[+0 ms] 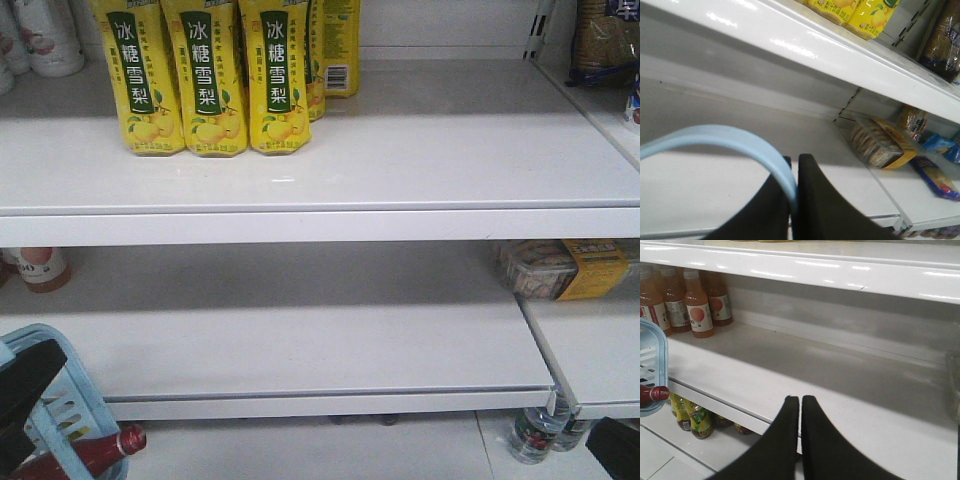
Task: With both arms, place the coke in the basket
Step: 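Swing the left gripper with the basket away from the shelf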
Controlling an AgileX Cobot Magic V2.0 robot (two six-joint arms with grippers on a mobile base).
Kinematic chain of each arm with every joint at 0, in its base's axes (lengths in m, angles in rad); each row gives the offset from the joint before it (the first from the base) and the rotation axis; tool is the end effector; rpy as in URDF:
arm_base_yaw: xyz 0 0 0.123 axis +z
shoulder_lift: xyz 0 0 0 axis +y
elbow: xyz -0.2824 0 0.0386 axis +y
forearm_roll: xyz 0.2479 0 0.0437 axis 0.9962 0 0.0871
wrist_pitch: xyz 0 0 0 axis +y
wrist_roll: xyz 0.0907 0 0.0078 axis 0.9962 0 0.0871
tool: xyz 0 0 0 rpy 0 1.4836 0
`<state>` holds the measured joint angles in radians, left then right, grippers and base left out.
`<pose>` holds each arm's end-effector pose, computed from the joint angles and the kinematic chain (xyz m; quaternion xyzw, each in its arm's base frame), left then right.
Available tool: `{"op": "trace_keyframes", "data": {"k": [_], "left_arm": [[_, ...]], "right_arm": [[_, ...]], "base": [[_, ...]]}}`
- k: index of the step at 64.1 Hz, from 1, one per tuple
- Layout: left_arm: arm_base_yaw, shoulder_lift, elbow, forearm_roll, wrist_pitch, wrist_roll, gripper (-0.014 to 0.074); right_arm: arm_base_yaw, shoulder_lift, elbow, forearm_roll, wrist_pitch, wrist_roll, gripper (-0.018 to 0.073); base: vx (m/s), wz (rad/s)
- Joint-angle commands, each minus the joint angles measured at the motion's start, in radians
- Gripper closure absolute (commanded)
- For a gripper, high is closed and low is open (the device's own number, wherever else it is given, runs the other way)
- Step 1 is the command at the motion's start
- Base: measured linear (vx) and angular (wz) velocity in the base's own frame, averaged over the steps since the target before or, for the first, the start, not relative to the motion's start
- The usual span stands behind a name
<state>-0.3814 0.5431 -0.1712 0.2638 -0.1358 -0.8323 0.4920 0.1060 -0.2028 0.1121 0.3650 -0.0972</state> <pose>0.1055 -0.0457 0.2386 -0.0604 0.7568 -0.3101 0.5722 0.0470 0.0293 0.2424 -0.1965 0.7418 0.1733 0.6173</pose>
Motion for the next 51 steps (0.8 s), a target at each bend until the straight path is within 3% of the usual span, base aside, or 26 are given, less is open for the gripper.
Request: {"op": "trace_keyframes", "data": {"k": [1,15,26,39,51], "left_arm": [[-0.007,-0.035,-0.035,0.017,-0.131,0.144,0.0603],[-0.007,-0.109,0.039,0.018,-0.198,0.275,0.0603],[-0.007,-0.182,0.167,0.018,-0.28,0.322,0.0603],[0.008,-0.307,0.175,-0.003,-0.062,0.362,0.0603],[0.089,-0.429,0.175,-0.095,0.083,0.464,0.0603]], "right_arm": [[-0.001,0.01,-0.027,-0.004,-0.08,-0.003,0.0561],[-0.001,0.01,-0.027,-0.004,-0.08,-0.004,0.0561],[-0.001,0.01,-0.027,-0.004,-0.08,-0.004,0.0561],[-0.001,0.01,-0.027,-0.004,-0.08,-0.004,0.0561],[-0.001,0.01,-0.027,-0.004,-0.08,-0.006,0.0561]], "base": [[0.0,0.0],[0.0,0.0],[0.0,0.0],[0.0,0.0],[0.0,0.0]]}}
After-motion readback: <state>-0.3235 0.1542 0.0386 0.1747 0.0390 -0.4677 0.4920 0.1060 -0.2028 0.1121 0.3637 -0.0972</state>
